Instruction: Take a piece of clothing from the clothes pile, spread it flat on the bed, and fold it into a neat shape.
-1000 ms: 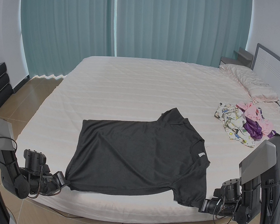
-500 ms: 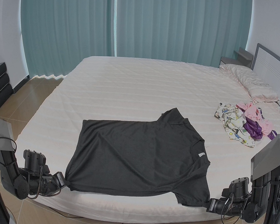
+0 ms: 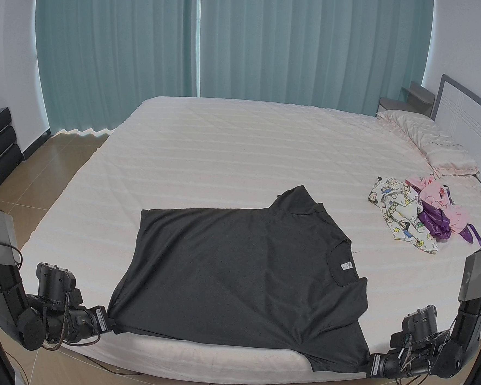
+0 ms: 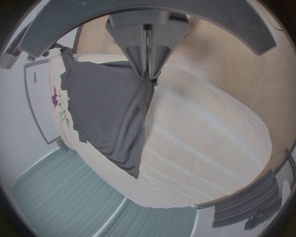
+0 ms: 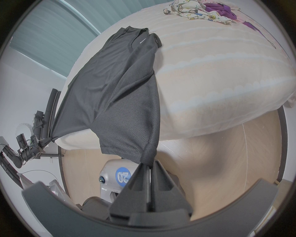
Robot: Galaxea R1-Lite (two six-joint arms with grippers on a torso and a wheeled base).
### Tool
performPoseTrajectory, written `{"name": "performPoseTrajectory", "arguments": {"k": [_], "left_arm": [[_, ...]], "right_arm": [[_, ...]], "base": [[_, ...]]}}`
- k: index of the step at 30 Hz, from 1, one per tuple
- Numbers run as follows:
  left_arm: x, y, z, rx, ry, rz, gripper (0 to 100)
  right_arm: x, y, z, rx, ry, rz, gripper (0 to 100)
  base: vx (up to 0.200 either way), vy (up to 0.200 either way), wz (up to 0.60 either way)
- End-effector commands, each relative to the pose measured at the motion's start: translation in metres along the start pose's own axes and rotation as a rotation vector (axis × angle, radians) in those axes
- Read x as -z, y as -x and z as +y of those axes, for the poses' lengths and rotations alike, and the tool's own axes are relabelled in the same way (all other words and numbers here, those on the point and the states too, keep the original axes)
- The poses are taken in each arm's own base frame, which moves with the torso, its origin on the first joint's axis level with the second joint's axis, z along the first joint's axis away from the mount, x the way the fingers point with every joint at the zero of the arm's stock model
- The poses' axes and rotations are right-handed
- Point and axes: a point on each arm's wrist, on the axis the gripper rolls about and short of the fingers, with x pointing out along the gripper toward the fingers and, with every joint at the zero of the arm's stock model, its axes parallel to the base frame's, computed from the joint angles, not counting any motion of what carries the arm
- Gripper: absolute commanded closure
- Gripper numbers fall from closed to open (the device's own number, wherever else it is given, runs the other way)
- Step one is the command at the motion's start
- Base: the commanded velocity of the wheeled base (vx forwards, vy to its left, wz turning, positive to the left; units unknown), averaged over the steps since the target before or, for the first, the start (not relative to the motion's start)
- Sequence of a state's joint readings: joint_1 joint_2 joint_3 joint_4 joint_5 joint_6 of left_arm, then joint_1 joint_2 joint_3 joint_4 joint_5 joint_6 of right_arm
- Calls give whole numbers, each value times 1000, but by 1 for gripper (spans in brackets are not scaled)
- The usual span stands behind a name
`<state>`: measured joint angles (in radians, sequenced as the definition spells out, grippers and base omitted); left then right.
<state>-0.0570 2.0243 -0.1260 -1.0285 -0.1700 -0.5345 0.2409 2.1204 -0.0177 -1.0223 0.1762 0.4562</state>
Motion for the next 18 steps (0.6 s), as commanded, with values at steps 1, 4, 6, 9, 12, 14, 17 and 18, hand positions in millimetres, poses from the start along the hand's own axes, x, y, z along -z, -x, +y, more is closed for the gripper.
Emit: {"name": "performPoseTrajectory", "arguments": {"k": [1, 4, 6, 9, 12, 14, 17, 18], "left_arm": [[8, 3, 4, -51, -36, 12, 100], [10, 3, 4, -54, -38, 17, 100], [10, 3, 5, -57, -38, 21, 100], [11, 3, 5, -57, -37, 23, 100], [12, 4, 6, -64, -37, 31, 100], [17, 7, 8, -72, -44, 50, 100], [20, 8, 10, -78, -66, 62, 100], [24, 11, 12, -86, -87, 78, 100]], "right_arm": [[4, 13, 4, -10, 25, -6, 100], [8, 15, 5, -5, 41, 20, 100], [10, 17, 6, -3, 49, 37, 100], [15, 19, 8, 1, 62, 68, 100], [18, 20, 9, 7, 72, 92, 100], [21, 22, 10, 13, 81, 106, 100], [22, 25, 10, 16, 81, 113, 100], [23, 28, 10, 25, 81, 121, 100]], "base": [[0, 0, 0], [0, 0, 0], [0, 0, 0], [0, 0, 0], [0, 0, 0], [0, 0, 0], [0, 0, 0], [0, 0, 0]]}}
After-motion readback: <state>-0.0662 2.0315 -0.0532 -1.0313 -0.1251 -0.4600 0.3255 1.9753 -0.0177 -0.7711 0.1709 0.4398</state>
